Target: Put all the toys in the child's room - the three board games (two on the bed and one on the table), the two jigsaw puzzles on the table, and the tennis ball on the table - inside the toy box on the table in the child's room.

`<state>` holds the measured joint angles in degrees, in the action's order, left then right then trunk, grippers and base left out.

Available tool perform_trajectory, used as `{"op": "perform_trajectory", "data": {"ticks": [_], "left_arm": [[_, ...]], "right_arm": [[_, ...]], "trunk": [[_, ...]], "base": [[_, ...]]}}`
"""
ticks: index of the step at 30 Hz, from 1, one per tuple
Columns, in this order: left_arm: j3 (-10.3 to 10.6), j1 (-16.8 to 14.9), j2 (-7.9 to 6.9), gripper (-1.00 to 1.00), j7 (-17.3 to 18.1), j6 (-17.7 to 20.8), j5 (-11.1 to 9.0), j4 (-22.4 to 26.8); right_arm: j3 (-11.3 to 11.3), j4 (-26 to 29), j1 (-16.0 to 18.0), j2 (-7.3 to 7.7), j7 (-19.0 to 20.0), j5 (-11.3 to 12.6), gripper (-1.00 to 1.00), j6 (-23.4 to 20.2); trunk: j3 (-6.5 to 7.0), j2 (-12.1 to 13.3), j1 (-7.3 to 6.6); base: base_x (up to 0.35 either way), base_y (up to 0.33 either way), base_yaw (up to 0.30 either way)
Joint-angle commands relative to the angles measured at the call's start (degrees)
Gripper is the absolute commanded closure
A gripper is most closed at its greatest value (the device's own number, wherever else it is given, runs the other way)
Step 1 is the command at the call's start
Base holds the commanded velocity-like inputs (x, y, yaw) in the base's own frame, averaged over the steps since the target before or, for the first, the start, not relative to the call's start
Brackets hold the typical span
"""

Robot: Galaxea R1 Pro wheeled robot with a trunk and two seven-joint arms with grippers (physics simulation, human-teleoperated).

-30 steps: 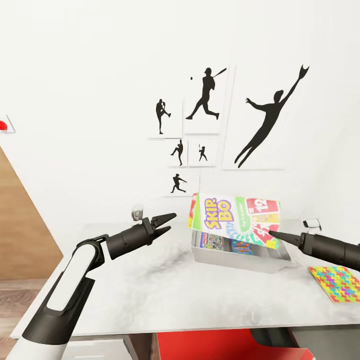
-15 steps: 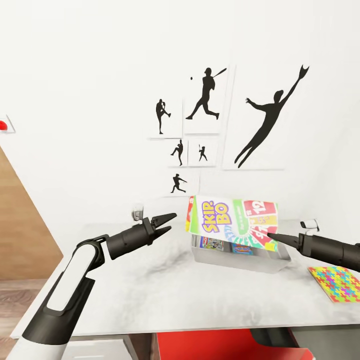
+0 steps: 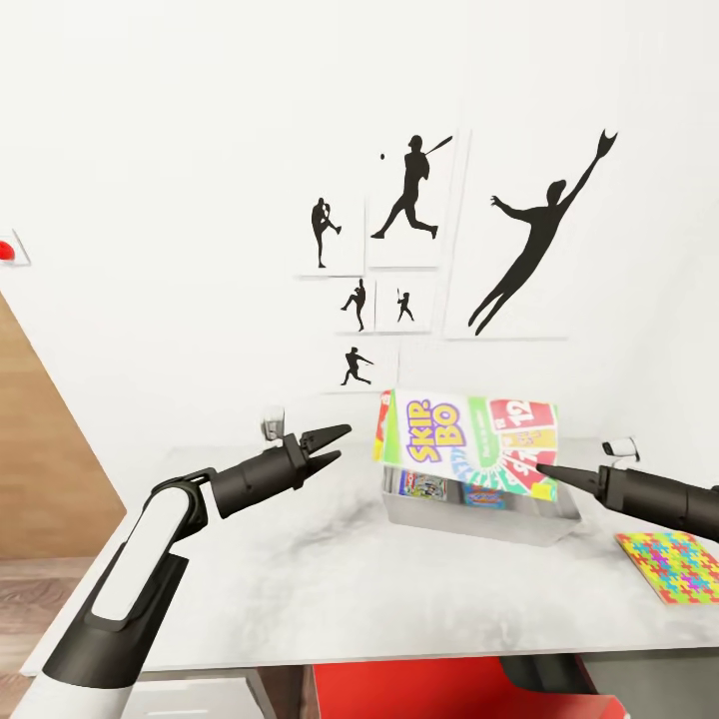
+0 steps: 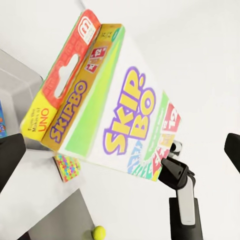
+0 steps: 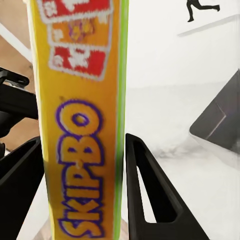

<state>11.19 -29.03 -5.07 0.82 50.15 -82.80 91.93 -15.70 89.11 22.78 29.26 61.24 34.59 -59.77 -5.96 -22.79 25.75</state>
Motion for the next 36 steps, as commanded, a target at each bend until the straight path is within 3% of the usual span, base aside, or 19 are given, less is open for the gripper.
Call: {"op": "perform_trajectory", "data": {"ticks": [1, 15, 26, 36], "left_arm": [[0.0, -0.1, -0.03, -1.0, 0.1, 0.1, 0.0, 0.0], [-0.2, 0.0, -0.5, -1.0, 1.4, 0.3, -0.1, 0.0], [-0.2, 0.0, -1.01, -1.0, 1.6, 0.5, 0.0, 0.0], [-0.3, 0.3, -3.54, -1.0, 1.7, 0.5, -0.3, -0.1]], "right_arm": [[0.0, 0.0, 0.1, 0.01, 0.3, -0.1, 1.0, -0.2], [-0.4, -4.0, 0.6, 1.92, 0.4, 0.3, 1.0, -0.2], [-0.5, -5.2, 0.6, 2.31, 0.6, 0.4, 1.0, -0.2], [-1.0, -5.3, 0.5, 2.42, 4.6, 0.5, 1.0, -0.2]], "trunk": [[-0.13, -0.1, 0.04], [-0.13, -0.1, 0.04], [-0.13, -0.1, 0.04], [-0.13, -0.1, 0.04]], "base": [[0.0, 0.0, 0.0], [0.0, 0.0, 0.0], [0.0, 0.0, 0.0], [0.0, 0.0, 0.0]]}}
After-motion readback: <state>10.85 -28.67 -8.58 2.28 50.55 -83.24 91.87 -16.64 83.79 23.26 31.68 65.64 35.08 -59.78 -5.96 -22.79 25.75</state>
